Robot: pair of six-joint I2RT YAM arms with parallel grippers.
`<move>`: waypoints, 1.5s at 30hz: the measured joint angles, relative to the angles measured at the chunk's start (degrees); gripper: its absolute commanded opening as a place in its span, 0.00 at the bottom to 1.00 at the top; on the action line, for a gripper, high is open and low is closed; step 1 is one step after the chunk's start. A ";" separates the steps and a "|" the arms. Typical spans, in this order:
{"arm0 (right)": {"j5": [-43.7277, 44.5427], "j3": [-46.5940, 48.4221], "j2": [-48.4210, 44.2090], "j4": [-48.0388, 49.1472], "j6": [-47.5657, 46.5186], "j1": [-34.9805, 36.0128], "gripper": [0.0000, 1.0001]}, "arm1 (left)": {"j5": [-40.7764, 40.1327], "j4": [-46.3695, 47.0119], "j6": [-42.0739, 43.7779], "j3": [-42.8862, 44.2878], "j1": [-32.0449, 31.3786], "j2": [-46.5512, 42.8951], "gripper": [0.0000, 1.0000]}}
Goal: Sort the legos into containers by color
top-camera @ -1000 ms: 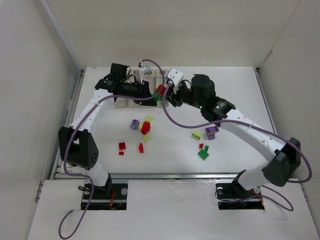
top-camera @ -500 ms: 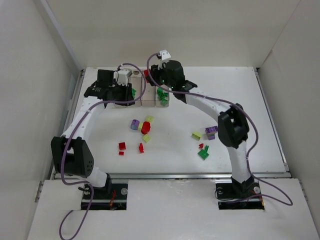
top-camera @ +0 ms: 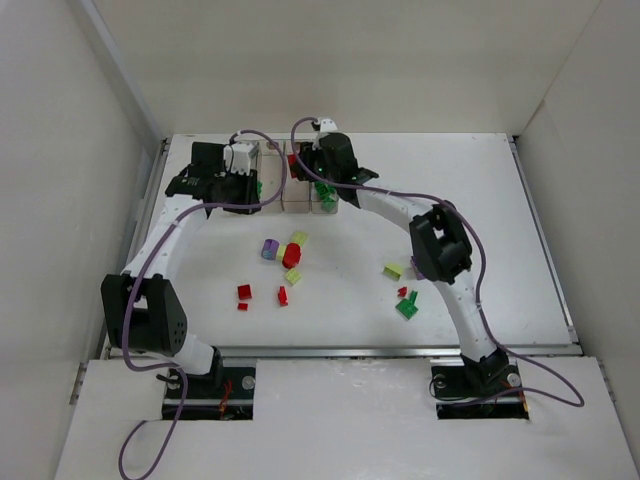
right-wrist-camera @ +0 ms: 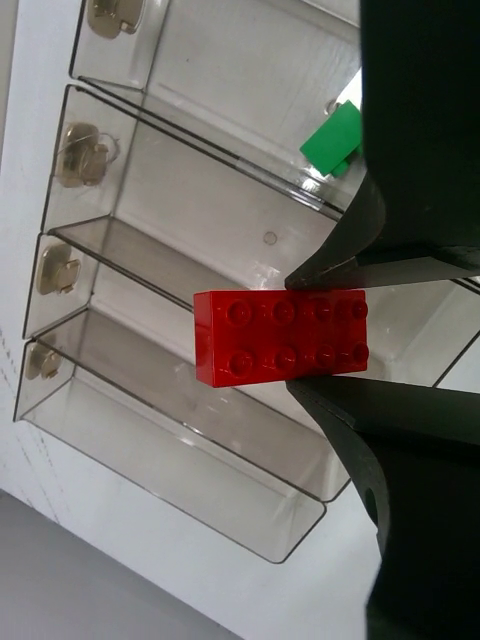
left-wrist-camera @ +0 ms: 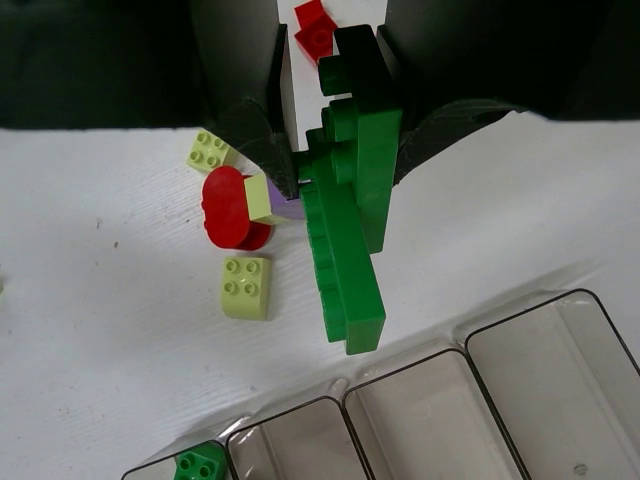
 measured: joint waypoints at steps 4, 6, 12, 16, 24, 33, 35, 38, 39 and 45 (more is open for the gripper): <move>-1.09 0.94 0.55 0.11 0.74 -0.13 0.62 | 0.37 -0.02 0.68 0.00 -0.02 0.02 0.00; -1.46 0.94 0.59 0.09 1.20 -0.13 0.81 | 1.11 -0.04 1.42 0.00 -0.02 0.02 0.00; -3.89 0.81 0.44 0.11 1.51 -0.42 1.00 | 5.11 -2.23 6.69 0.87 -0.31 0.07 0.00; -9.66 -5.53 -4.98 -0.37 1.53 -2.12 1.00 | 8.76 -3.82 11.85 2.14 -1.05 0.04 0.00; -22.80 -23.06 -30.38 -0.02 6.71 -10.36 1.00 | 15.10 -5.49 17.77 5.35 -3.50 0.63 0.00; -25.88 -24.33 -33.42 3.30 24.04 -4.26 0.98 | 14.73 -4.33 20.09 13.66 -9.22 4.24 0.00; -26.23 -24.70 -31.98 2.51 26.01 -3.30 0.96 | 13.97 -4.00 19.96 13.88 -9.42 4.28 0.00; -25.90 -25.83 -31.32 1.53 27.96 -3.28 0.93 | 13.22 -3.78 19.52 13.90 -9.53 4.31 0.00; -25.66 -26.16 -31.32 1.18 28.39 -3.45 0.93 | 12.98 -3.69 19.21 13.90 -9.68 4.33 0.00; -25.22 -26.18 -31.30 1.27 29.88 -3.87 0.85 | 12.44 -2.38 18.01 13.90 -10.32 4.35 0.00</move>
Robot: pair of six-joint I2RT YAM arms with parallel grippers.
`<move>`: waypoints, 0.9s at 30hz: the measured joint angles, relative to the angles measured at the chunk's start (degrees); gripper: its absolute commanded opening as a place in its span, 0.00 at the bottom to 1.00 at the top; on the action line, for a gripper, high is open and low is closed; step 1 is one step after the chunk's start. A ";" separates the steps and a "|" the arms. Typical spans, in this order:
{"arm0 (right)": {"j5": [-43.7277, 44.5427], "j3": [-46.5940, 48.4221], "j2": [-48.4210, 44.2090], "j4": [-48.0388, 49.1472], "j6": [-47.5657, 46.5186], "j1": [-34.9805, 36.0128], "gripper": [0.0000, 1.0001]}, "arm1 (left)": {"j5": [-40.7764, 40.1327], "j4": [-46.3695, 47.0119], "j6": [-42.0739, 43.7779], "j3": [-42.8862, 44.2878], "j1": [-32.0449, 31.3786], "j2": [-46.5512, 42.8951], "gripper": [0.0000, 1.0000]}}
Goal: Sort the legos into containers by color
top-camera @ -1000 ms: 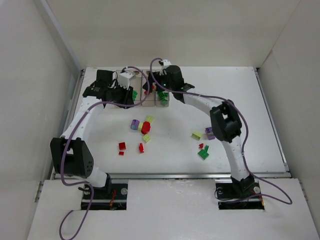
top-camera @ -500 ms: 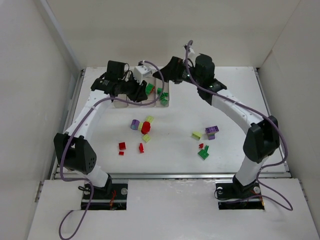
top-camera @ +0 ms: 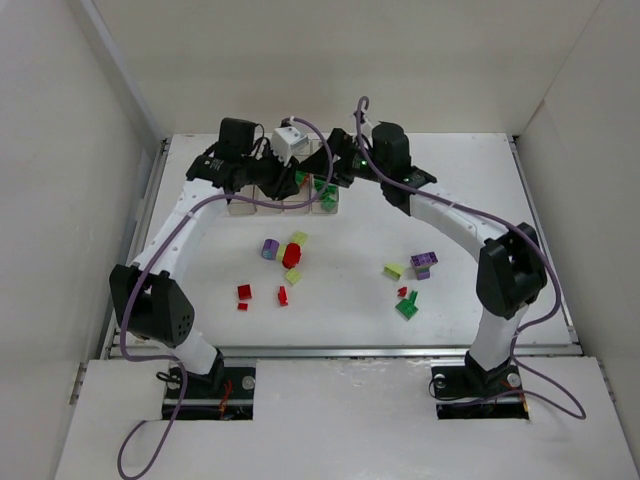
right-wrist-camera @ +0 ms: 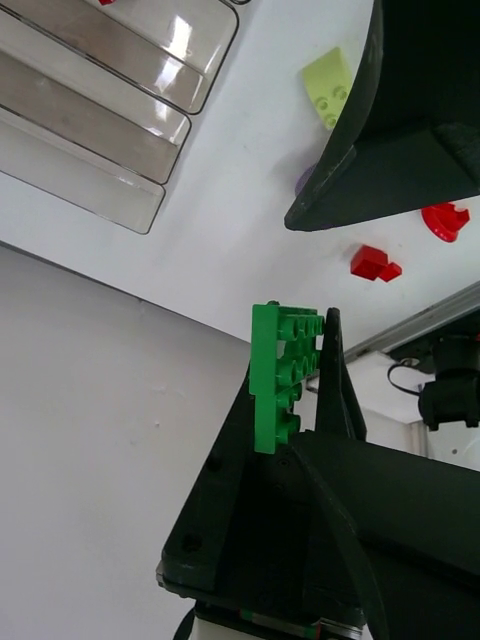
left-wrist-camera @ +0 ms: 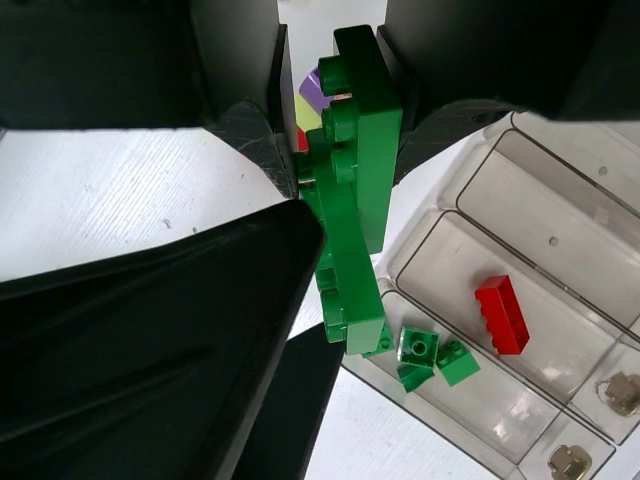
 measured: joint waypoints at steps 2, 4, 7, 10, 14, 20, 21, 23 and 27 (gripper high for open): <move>-0.02 0.17 0.31 0.02 0.20 0.09 0.80 | -0.02 0.11 -0.13 0.00 -0.24 0.00 0.00; -0.35 1.03 1.20 0.02 0.31 0.22 0.72 | -0.02 0.26 -0.28 0.00 -0.55 0.00 0.00; -1.01 2.67 3.23 0.09 0.48 0.39 0.52 | -0.04 0.31 -0.35 0.00 -0.63 0.00 0.00; -1.92 3.34 4.07 0.68 1.20 0.48 0.31 | -0.63 -0.20 -0.50 -0.26 -0.68 0.09 0.00; -2.64 3.91 4.26 0.70 0.83 0.61 0.10 | -0.66 0.20 -0.55 -0.33 -0.61 0.09 0.00; -3.23 3.91 4.59 1.29 0.63 0.59 0.00 | -0.61 0.39 -0.55 -0.50 -0.59 0.09 0.29; -3.28 3.91 4.57 1.29 0.48 0.59 0.00 | -0.59 0.35 -0.50 -0.50 -0.59 0.09 0.40; -3.52 3.89 4.57 1.31 -0.66 0.59 0.00 | -0.11 0.13 -0.46 -0.50 -0.61 0.09 0.56; -2.82 2.80 4.44 1.55 -2.43 0.57 0.00 | 1.51 -1.70 -0.11 -0.48 -0.31 -0.02 0.81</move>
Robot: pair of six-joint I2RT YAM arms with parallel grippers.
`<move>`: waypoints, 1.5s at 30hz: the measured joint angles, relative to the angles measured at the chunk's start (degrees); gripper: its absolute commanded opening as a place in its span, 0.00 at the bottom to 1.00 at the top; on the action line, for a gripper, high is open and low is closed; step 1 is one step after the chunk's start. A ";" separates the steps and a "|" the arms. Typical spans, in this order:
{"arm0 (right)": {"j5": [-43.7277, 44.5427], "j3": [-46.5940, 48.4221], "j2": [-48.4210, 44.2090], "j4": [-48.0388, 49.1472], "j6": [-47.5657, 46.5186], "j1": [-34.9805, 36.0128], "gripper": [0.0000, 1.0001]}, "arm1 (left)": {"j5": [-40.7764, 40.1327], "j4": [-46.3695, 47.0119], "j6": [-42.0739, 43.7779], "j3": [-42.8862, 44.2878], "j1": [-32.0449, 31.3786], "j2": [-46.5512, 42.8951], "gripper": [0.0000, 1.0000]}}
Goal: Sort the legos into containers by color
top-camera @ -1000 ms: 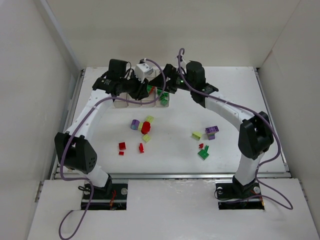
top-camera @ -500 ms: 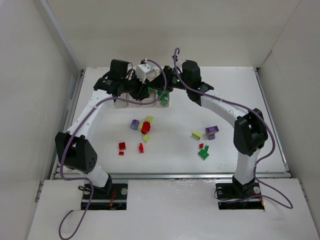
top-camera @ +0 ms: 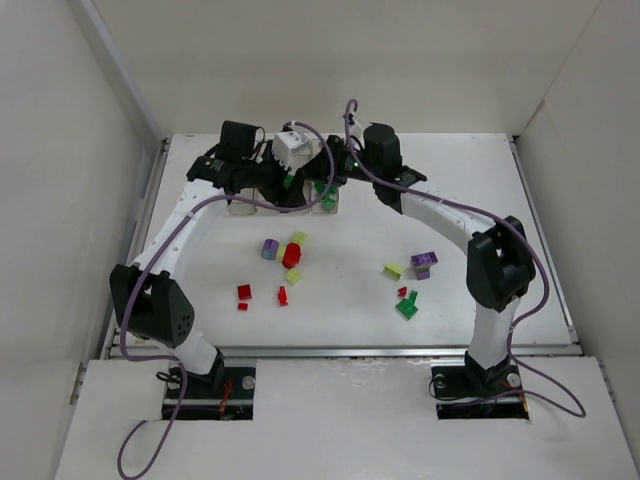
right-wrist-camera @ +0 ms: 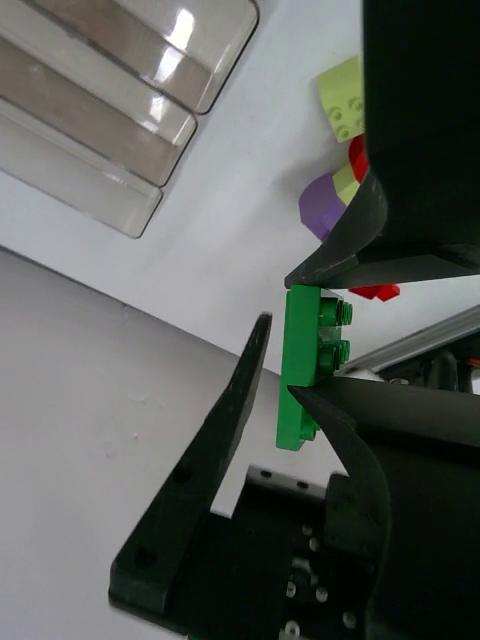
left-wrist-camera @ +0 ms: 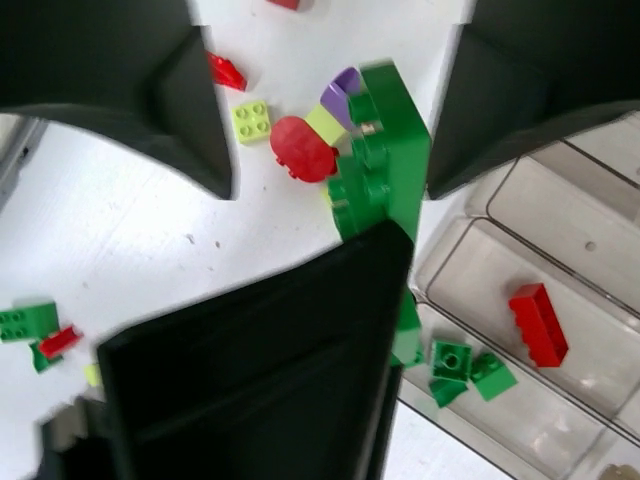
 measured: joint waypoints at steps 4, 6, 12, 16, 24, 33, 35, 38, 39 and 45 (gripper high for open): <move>0.59 -1.57 0.00 -0.22 -0.87 -0.28 0.00 | 2.51 -3.34 0.39 0.42 2.08 -0.90 0.81; 0.74 -1.77 0.00 -0.26 -1.55 -0.48 0.00 | 2.82 -4.44 -0.31 1.42 3.32 -1.29 0.73; 1.79 -2.10 0.00 -0.17 -3.74 -0.92 0.00 | 3.45 -4.94 -3.15 5.38 4.83 -1.53 0.53; 1.75 -2.80 0.00 -0.26 -4.48 -0.94 0.00 | 3.43 -5.51 -5.07 6.60 4.72 -0.24 0.51; 1.75 -2.84 0.00 -0.20 -4.94 -0.94 0.00 | 4.46 -9.53 -5.53 10.38 4.39 6.21 0.66; 1.40 -2.84 0.00 -0.26 -4.94 -1.07 0.00 | -0.74 -7.02 -7.06 9.14 0.66 5.44 0.06; 1.55 -2.84 0.00 -0.02 -4.96 -0.98 0.00 | -0.39 -6.84 -7.48 9.01 0.98 5.44 0.00; 1.49 -2.84 0.00 -0.04 -4.96 -0.96 0.00 | -1.03 -6.58 -8.11 8.90 0.98 5.44 0.00; 1.46 -2.97 0.00 -0.07 -5.03 -1.25 0.00 | -1.49 -6.19 -8.44 8.63 0.94 5.44 0.00; 1.11 -7.19 -0.55 0.74 -6.10 -2.40 0.00 | -10.56 -3.89 -11.06 6.36 2.12 5.77 0.00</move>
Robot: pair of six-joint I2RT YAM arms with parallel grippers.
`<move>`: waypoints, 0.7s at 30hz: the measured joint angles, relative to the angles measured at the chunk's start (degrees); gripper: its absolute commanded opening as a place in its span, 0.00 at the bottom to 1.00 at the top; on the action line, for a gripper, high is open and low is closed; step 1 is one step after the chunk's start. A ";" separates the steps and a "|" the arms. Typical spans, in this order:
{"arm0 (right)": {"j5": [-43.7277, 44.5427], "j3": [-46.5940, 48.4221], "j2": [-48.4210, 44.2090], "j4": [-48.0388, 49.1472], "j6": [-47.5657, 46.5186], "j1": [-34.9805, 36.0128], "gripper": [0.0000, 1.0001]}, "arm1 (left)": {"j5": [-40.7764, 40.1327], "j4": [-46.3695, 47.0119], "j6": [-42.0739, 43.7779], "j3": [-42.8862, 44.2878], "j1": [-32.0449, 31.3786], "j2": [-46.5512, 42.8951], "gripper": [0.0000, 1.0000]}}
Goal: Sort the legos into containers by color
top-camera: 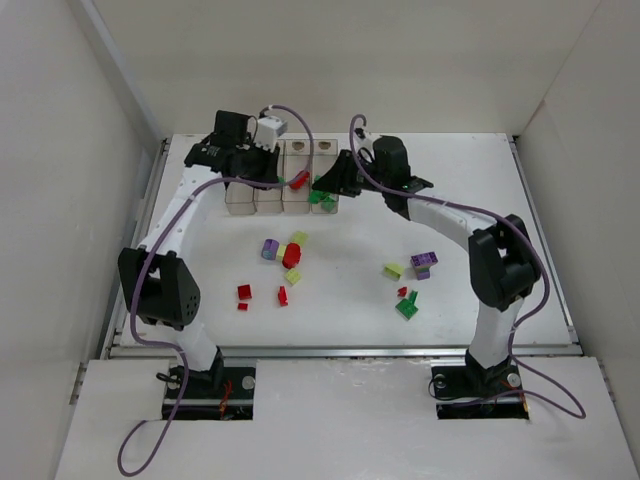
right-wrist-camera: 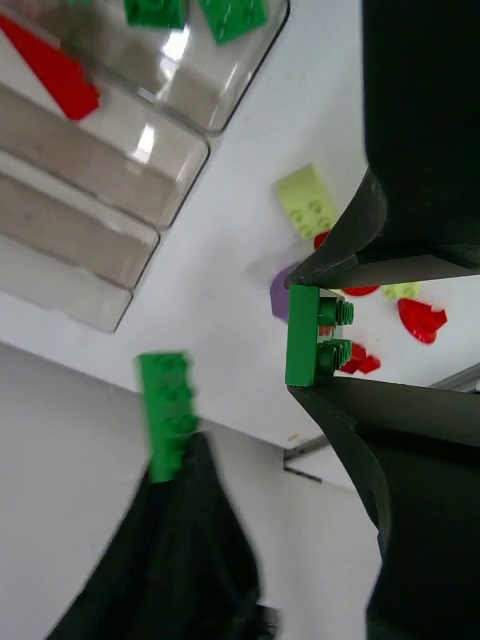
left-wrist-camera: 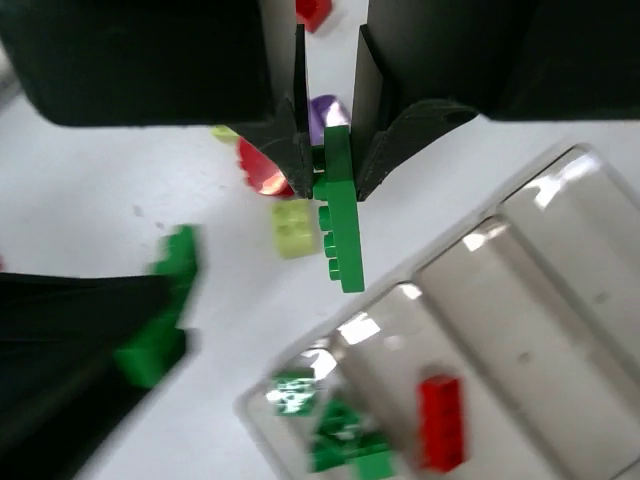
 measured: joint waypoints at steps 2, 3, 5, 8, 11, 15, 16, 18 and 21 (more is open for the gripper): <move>0.09 -1.16 -0.31 -0.68 -1.42 -1.20 0.00 | -3.65 0.90 -1.03 -0.02 2.51 1.01 0.00; 0.13 -1.22 -0.31 -1.42 -2.16 -1.86 0.00 | -4.66 1.18 -1.51 0.17 3.61 1.77 0.00; 0.31 -1.22 -0.31 -2.29 -3.54 -3.06 0.00 | -5.68 1.22 -2.43 0.90 5.68 3.65 0.00; 0.52 -0.68 0.39 -2.95 -5.64 -4.61 0.00 | -5.62 1.36 -3.61 1.01 6.23 5.27 0.00; 1.77 6.40 5.73 -6.12 -9.64 -5.68 0.05 | -5.20 1.99 -4.00 0.87 5.14 4.98 0.00; 4.66 19.41 15.80 -9.38 -16.65 -6.01 0.21 | -4.46 3.43 -4.17 0.33 3.98 4.39 0.00; 5.42 21.64 17.68 -10.12 -18.16 -6.01 0.26 | -4.33 3.61 -4.20 0.22 3.89 4.39 0.00; 6.54 24.92 20.57 -10.99 -20.76 -6.03 0.56 | -4.28 3.74 -4.22 0.09 3.91 4.39 0.00; 7.58 27.87 23.12 -12.41 -23.37 -6.27 1.00 | -4.09 3.78 -4.31 0.07 4.00 4.39 0.00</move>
